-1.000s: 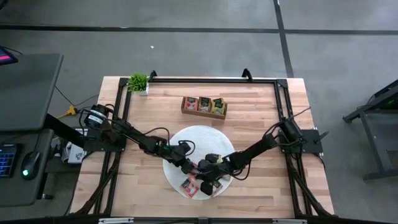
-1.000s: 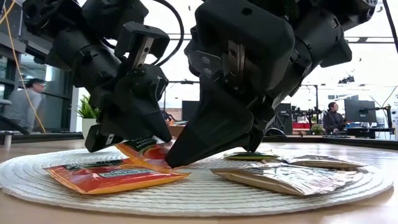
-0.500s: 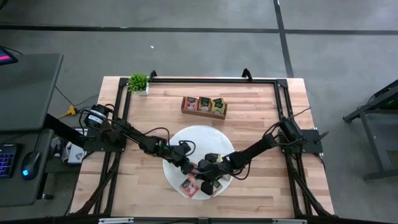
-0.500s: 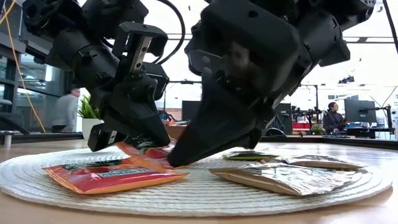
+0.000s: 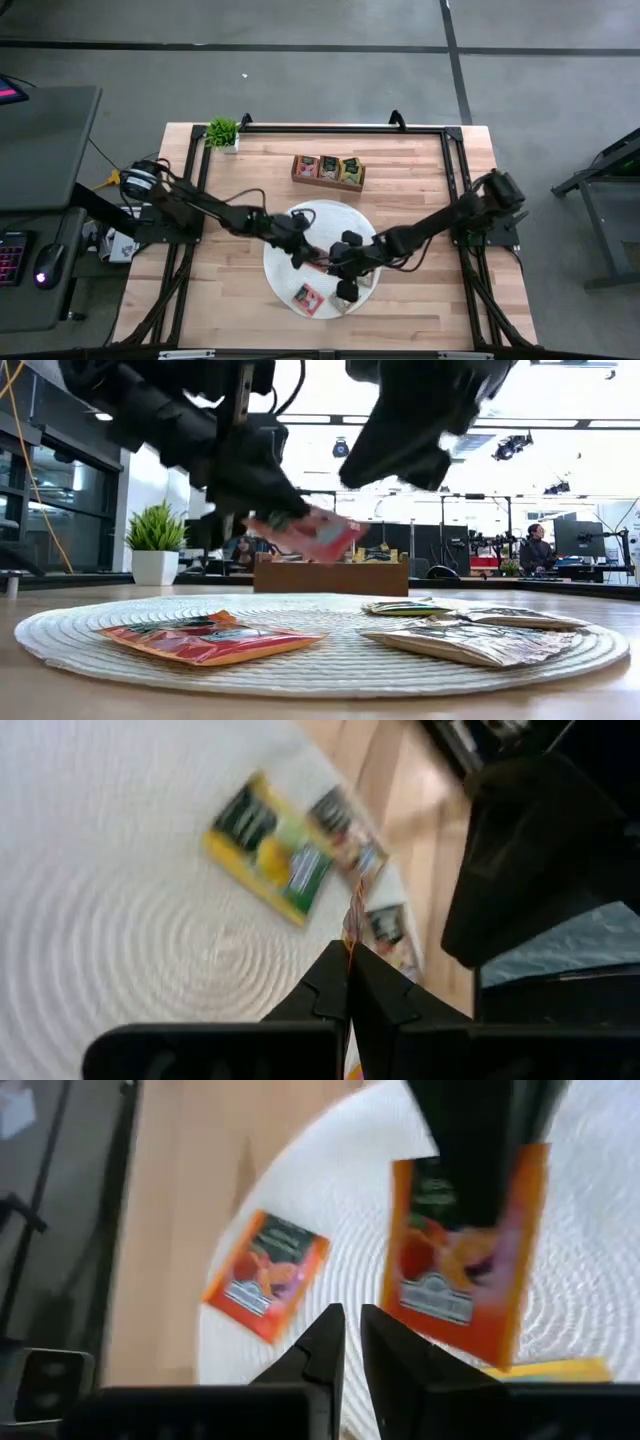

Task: Pick & Place Tea
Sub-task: Put the orange tea bag into the left section of the wooden organizer

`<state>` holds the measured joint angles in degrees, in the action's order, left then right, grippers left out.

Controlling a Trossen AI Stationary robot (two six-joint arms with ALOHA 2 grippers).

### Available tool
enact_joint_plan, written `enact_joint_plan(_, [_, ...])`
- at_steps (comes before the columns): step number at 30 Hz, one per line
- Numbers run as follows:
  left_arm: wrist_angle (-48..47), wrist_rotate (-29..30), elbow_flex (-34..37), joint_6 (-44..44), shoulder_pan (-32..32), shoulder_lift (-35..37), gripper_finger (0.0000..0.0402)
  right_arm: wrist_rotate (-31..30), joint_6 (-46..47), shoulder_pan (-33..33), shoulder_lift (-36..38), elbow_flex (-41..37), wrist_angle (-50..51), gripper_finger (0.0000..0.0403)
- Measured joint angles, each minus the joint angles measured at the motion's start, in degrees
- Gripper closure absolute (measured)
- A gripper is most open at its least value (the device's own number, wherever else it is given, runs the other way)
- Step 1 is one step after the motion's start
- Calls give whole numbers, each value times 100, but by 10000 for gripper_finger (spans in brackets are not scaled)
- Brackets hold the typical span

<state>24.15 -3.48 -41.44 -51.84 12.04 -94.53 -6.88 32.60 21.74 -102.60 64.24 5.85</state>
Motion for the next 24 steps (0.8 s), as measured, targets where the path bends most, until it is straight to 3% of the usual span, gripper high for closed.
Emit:
enact_joint_plan(4, [-448, -201, -3, 635, -422, 565, 401, -60, 39, 0, 444, 5, 563, 377])
enact_joint_plan(12, [-2524, -1039, -243, 2381, -1856, 1671, 401, -620, 313, -7, 1026, 8, 1469, 396])
enact_joint_plan(19, [-4740, -1664, -1660, 4808, -3262, 1736, 401, -648, 842, -158, 1109, 9, 1659, 399])
enact_joint_plan(24, [-6401, -1648, -2999, 6550, -4019, 1142, 401, -609, 1344, -258, 1109, 10, 1703, 389])
